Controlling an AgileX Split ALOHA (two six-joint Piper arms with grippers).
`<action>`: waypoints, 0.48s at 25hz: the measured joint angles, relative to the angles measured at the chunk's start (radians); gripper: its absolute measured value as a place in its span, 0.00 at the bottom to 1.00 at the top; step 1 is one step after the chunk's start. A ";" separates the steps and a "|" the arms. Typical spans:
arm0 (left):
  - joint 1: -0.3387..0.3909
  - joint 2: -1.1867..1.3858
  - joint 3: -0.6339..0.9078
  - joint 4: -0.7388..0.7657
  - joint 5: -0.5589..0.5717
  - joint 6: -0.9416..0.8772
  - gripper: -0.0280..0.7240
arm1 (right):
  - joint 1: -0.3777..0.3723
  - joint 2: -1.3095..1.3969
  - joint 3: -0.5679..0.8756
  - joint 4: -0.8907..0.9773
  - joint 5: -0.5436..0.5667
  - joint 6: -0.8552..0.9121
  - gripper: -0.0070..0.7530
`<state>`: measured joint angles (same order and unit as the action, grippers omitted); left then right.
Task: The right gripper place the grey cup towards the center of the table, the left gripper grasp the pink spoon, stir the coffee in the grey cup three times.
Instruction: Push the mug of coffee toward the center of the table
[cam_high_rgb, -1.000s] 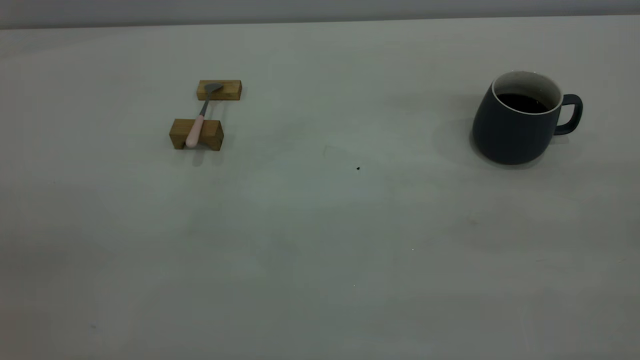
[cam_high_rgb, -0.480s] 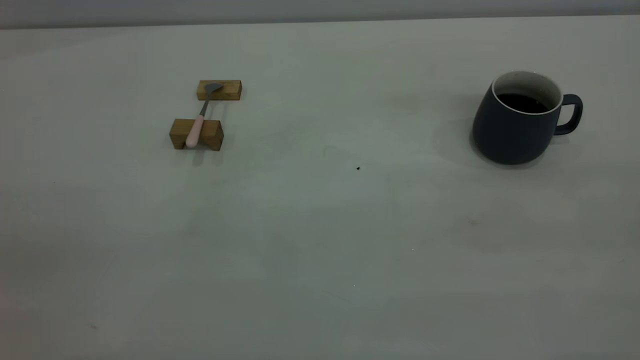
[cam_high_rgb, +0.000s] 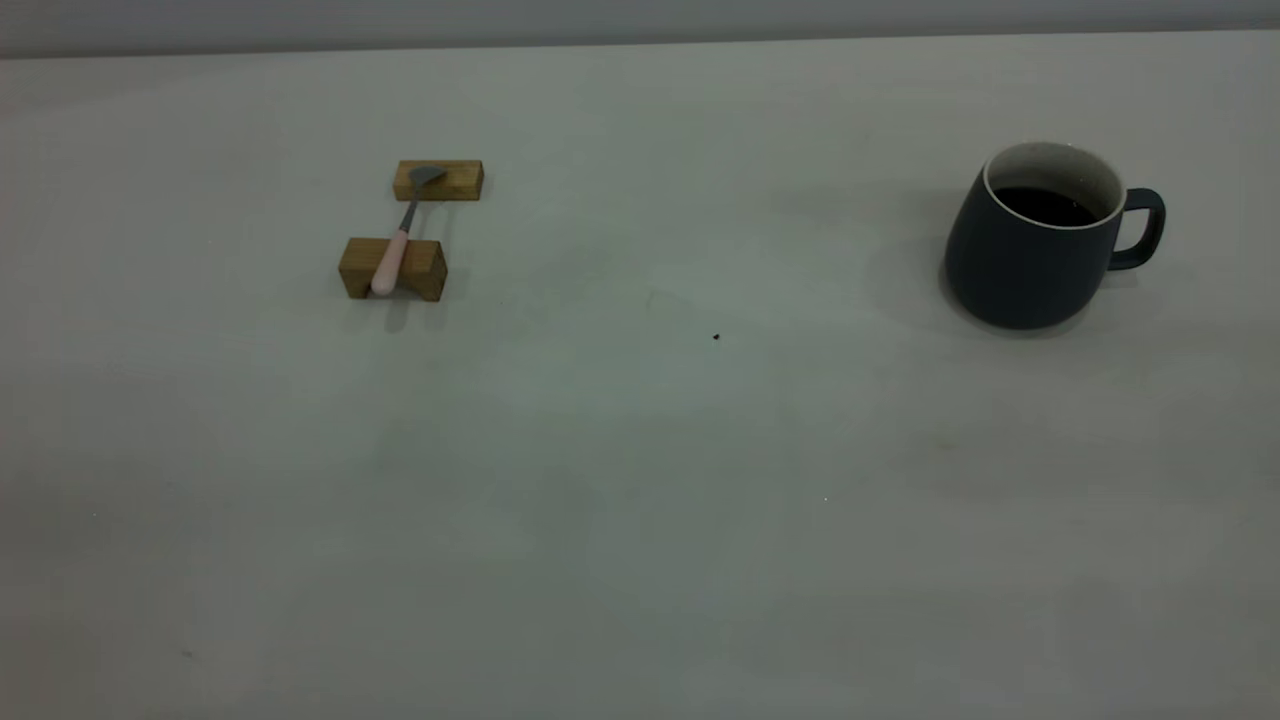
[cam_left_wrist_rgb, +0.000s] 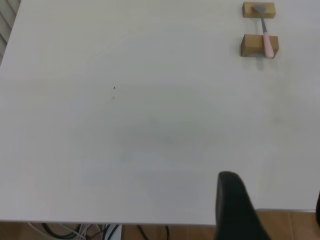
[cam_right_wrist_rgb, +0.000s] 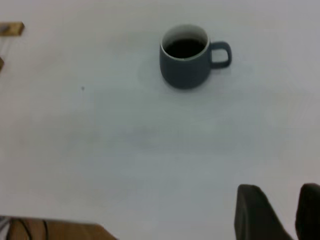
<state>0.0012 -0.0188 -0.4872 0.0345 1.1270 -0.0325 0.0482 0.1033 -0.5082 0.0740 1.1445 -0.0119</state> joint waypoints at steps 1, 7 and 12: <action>0.000 0.000 0.000 0.000 0.000 0.000 0.65 | 0.000 0.040 -0.019 -0.016 0.000 0.000 0.36; 0.000 0.000 0.001 0.000 0.000 0.000 0.65 | 0.000 0.449 -0.158 -0.148 -0.031 -0.028 0.61; 0.000 0.000 0.001 0.000 0.000 0.000 0.65 | 0.000 0.707 -0.193 -0.261 -0.203 -0.045 0.87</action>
<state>0.0012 -0.0188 -0.4864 0.0345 1.1272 -0.0325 0.0482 0.8098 -0.7009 -0.1870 0.9411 -0.0567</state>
